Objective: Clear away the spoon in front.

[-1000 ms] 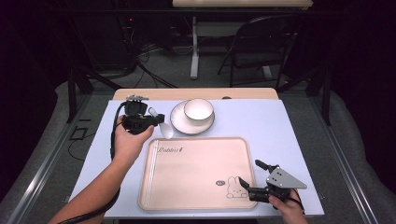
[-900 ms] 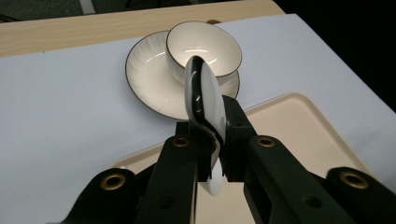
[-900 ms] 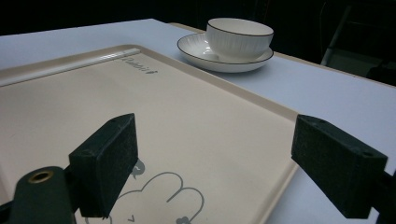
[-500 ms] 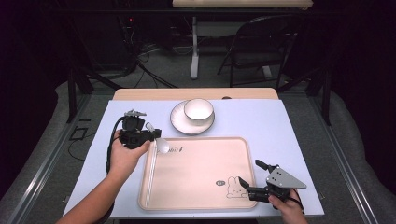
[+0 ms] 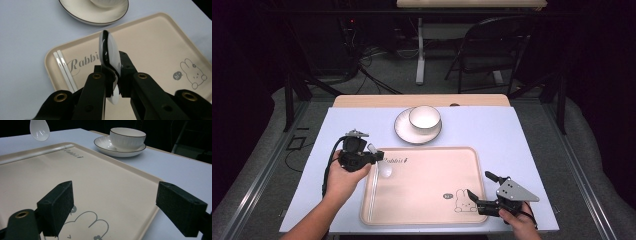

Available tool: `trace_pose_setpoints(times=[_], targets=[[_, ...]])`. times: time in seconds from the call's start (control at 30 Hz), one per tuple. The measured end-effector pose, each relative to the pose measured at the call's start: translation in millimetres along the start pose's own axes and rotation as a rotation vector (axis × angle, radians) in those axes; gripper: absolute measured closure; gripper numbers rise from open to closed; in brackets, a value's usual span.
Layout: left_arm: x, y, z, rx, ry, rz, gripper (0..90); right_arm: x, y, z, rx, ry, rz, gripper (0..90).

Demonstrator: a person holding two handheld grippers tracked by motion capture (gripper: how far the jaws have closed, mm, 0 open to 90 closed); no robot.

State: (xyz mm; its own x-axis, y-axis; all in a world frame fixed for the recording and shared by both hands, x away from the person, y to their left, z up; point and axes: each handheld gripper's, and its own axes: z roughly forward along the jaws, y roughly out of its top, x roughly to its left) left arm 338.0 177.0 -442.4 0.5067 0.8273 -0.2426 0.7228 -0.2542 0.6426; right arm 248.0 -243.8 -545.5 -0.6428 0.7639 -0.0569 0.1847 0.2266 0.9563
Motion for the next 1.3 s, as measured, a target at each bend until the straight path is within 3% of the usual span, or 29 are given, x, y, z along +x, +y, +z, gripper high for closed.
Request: trace_pose_setpoints(times=[0.47, 1.1, 1.3], targets=[[-4.6, -22.4, 6.6, 0.054, 0.009, 0.017, 85.0, 0.2, -0.1, 0.0, 0.000, 0.000, -0.004, 14.0], [0.3, -41.6, 19.5, 0.144, -0.006, -0.011, 85.0, 0.7, -0.3, 0.3, 0.002, 0.001, -0.006, 14.0], [4.4, -42.1, 21.8, 0.141, -0.016, -0.029, 84.8, 0.7, -0.2, 0.1, 0.002, 0.002, -0.009, 14.0]])
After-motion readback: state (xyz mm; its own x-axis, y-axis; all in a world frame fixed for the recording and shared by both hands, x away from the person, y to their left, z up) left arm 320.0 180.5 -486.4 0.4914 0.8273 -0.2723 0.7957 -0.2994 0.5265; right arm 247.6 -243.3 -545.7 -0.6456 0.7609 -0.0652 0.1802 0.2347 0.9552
